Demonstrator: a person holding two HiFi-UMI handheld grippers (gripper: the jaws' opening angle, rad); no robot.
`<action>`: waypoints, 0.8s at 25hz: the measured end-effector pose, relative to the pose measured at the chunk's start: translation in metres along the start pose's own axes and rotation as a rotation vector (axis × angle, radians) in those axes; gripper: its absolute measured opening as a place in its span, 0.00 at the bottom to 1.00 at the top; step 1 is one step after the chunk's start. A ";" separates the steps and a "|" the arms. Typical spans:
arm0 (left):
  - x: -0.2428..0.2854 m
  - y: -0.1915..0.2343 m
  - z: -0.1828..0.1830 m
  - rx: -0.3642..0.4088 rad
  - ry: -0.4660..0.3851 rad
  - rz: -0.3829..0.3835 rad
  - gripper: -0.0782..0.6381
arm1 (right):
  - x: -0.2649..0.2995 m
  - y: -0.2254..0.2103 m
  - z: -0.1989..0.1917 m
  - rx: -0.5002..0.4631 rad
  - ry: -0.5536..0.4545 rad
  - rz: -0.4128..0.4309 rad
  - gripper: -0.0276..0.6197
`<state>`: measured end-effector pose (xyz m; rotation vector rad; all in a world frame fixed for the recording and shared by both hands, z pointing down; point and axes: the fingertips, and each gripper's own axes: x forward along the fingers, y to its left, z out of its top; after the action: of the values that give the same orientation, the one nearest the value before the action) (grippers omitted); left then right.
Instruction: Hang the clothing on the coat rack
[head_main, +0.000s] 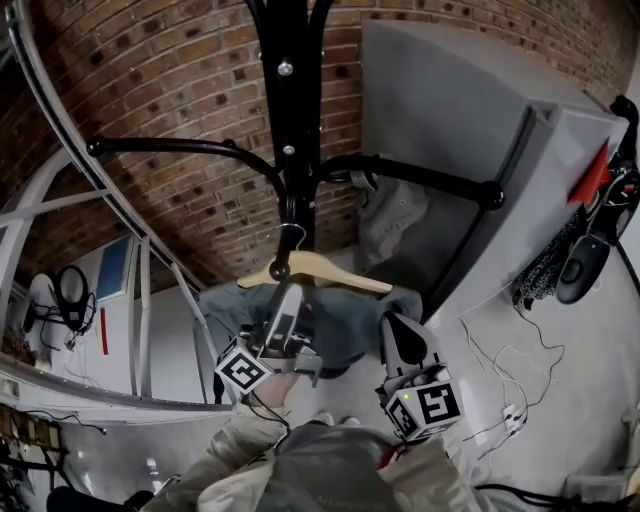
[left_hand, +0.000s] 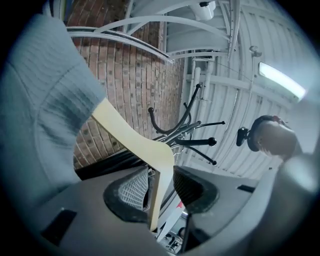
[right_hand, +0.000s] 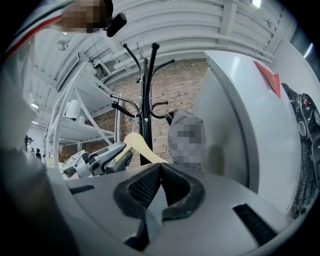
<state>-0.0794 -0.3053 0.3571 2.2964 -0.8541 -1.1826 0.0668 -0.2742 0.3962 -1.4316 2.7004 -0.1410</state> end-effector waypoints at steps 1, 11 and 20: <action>-0.004 -0.001 -0.001 0.009 0.004 0.011 0.31 | -0.002 0.000 -0.001 0.002 0.002 0.003 0.08; -0.048 -0.029 -0.014 0.299 0.156 0.097 0.27 | -0.013 0.039 -0.010 0.023 0.017 0.063 0.08; -0.119 -0.060 -0.004 0.576 0.291 0.138 0.19 | -0.019 0.120 -0.024 0.035 0.038 0.119 0.08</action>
<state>-0.1098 -0.1802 0.3906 2.7009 -1.3411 -0.5625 -0.0236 -0.1900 0.4065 -1.2683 2.7901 -0.2086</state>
